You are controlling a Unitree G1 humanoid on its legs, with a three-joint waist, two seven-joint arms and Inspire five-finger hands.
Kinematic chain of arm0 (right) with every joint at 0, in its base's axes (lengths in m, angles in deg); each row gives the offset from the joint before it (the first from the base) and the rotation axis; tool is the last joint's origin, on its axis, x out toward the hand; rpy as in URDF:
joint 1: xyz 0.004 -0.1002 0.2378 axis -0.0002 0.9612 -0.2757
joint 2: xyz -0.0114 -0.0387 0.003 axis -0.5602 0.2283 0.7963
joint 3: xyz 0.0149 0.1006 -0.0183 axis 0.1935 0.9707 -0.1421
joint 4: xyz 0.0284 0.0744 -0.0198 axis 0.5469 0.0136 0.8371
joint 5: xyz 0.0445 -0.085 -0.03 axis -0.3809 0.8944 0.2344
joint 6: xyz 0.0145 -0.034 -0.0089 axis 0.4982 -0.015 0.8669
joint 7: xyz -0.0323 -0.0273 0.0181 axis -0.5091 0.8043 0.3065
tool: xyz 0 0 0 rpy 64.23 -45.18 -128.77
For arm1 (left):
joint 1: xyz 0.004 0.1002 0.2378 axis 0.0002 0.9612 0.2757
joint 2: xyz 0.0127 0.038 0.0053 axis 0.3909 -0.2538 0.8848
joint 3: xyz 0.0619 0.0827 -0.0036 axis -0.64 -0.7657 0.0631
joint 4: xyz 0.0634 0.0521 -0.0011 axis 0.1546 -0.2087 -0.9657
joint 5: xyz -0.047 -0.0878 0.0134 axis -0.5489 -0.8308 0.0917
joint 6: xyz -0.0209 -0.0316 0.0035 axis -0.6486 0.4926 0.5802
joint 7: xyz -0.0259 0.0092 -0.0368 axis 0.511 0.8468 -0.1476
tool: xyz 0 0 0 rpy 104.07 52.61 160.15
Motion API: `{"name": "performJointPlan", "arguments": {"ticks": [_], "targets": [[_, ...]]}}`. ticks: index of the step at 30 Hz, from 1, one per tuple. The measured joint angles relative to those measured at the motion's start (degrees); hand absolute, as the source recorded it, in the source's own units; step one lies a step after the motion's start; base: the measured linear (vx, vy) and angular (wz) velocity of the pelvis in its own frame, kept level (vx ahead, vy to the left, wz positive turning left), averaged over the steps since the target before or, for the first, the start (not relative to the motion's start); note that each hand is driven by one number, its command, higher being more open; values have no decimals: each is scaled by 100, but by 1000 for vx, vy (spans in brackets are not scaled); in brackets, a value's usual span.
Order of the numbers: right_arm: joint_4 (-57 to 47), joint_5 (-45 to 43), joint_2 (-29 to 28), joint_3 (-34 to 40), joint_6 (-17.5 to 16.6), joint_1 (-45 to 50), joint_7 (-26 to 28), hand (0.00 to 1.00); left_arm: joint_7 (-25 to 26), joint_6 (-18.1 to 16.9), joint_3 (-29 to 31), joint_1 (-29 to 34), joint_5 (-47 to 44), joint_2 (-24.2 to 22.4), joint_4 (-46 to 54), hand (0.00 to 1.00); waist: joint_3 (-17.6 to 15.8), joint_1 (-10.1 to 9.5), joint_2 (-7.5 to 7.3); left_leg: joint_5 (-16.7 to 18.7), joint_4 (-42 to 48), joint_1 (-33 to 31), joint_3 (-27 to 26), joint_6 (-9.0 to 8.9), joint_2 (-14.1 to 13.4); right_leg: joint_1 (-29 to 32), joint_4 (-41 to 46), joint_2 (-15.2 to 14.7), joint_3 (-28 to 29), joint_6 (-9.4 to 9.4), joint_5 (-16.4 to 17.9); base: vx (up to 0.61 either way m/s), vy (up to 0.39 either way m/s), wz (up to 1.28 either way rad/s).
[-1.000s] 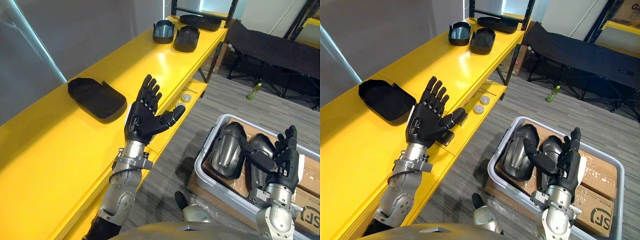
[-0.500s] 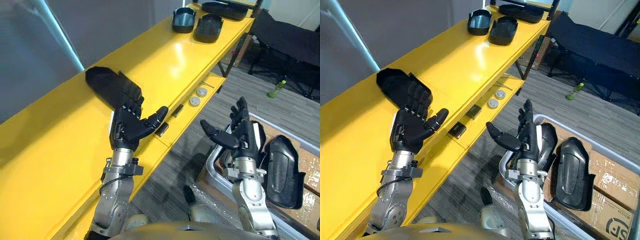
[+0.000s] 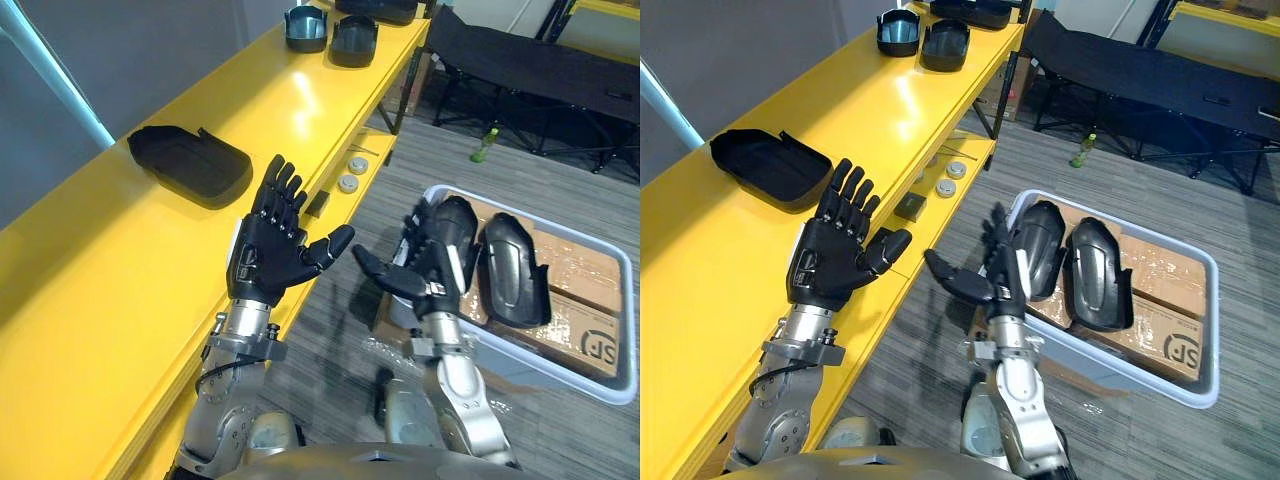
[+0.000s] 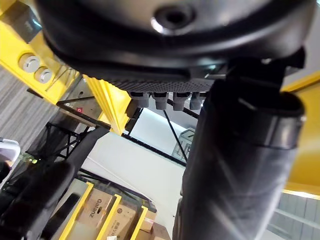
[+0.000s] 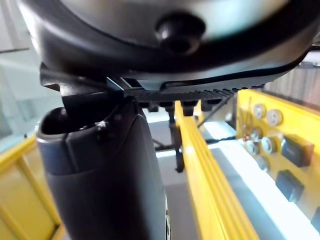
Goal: Walk over and take three plastic housings, then place them on the shelf
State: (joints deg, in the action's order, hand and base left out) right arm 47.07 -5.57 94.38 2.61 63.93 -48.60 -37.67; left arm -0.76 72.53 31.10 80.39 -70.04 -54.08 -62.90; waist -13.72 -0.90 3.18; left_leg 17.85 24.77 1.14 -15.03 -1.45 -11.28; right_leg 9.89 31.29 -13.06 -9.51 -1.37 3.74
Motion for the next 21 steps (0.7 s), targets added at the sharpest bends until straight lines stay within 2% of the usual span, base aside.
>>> {"name": "performJointPlan", "arguments": {"ticks": [2,5,6,7,8,9,10,11,12,13,14,15,16,17,18,19,21], "targets": [[337,0,-89,-191,0,-208,-213,100,-125,134,105,23,-251,2,-114,100,44,-117,-19,-114,-1,-119,-169,-204,-306,-254,76,-567,14,10,35,-46,-262,-60],[401,0,-108,-218,0,-149,-373,100,-166,313,131,25,-417,59,-284,100,82,-144,-84,-286,-23,-211,-283,-515,-663,-297,-211,-890,73,124,-80,-30,-417,-64],[402,-4,-115,-216,1,-73,-422,100,-171,406,129,25,-440,151,-352,100,132,-102,-170,-412,-62,-256,-289,-744,-819,-362,-609,-890,39,356,-221,15,-567,-45],[400,-32,-141,-180,7,76,-392,100,-167,458,124,9,-509,222,-499,100,262,4,-390,-596,-227,-254,-286,-1075,-879,-574,-1144,-850,-228,1197,-307,28,-614,-36],[401,-38,-133,-156,12,104,-373,100,-155,478,118,6,-516,200,-540,100,289,23,-395,-628,-248,-257,-286,-1128,-920,-639,-1182,-831,-291,1367,-167,43,-662,-26],[403,-51,-29,-19,51,147,-282,100,-87,509,70,4,-557,54,-726,100,314,132,-232,-776,-327,-278,-124,-1210,-1163,-705,-1251,-568,-468,1569,336,44,-637,-14],[410,-52,211,180,88,256,-239,100,-9,641,-102,9,-689,-210,-944,100,314,292,66,-1110,-337,-360,137,-1075,-1436,-712,-1186,-249,-553,1401,450,45,-594,-9],[410,-52,288,322,96,365,-223,100,4,737,-205,45,-813,-281,-978,100,336,355,109,-1380,-310,-405,241,-969,-1469,-737,-1181,-183,-577,1311,499,64,-522,2],[404,-39,376,620,108,588,-150,100,-18,798,-394,137,-981,-350,-984,100,320,458,84,-1918,-169,-483,327,-634,-1500,-890,-1269,-120,-609,1182,543,71,-430,-8],[361,-24,426,925,106,811,-118,100,-128,795,-557,183,-1016,-357,-977,100,286,471,29,-2000,53,-572,342,-581,-1519,-1015,-1409,-107,-593,1050,538,74,-419,-25],[328,-27,439,1144,106,933,-106,100,-245,780,-641,197,-1014,-353,-977,100,298,471,49,-1843,140,-605,339,-675,-1393,-1055,-1499,-79,-558,1001,527,38,-265,-37],[296,-35,445,1268,106,997,-94,100,-312,754,-691,206,-1015,-355,-976,100,305,472,60,-1694,138,-620,356,-678,-1260,-1059,-1561,-67,-514,960,501,30,-167,-62],[182,-76,468,1466,100,1122,-39,100,-442,662,-774,257,-1013,-374,-945,100,312,466,70,-1371,-58,-615,469,-681,-784,-1034,-1712,-56,-337,899,425,21,-94,-72],[118,-104,491,1496,87,1166,-8,100,-431,601,-809,309,-1012,-383,-904,100,323,441,88,-1292,-269,-587,507,-704,-535,-980,-1779,-13,-201,877,370,26,-61,-81],[64,-147,501,1493,87,1209,9,100,-421,582,-812,337,-1012,-383,-895,100,339,425,113,-1288,-435,-577,547,-693,-390,-949,-1833,29,-111,881,334,27,-4,-64],[-5,-198,483,1476,83,1269,46,100,-371,556,-806,362,-1013,-355,-898,100,371,432,142,-1196,-623,-552,527,-568,-290,-890,-1858,79,-45,896,308,35,18,-55],[-151,-249,466,1467,70,1314,7,100,-283,481,-722,362,-1015,-321,-918,100,402,438,143,-1158,-1087,-449,810,-610,-103,-627,-1874,74,129,1008,195,5,58,-38]]}}
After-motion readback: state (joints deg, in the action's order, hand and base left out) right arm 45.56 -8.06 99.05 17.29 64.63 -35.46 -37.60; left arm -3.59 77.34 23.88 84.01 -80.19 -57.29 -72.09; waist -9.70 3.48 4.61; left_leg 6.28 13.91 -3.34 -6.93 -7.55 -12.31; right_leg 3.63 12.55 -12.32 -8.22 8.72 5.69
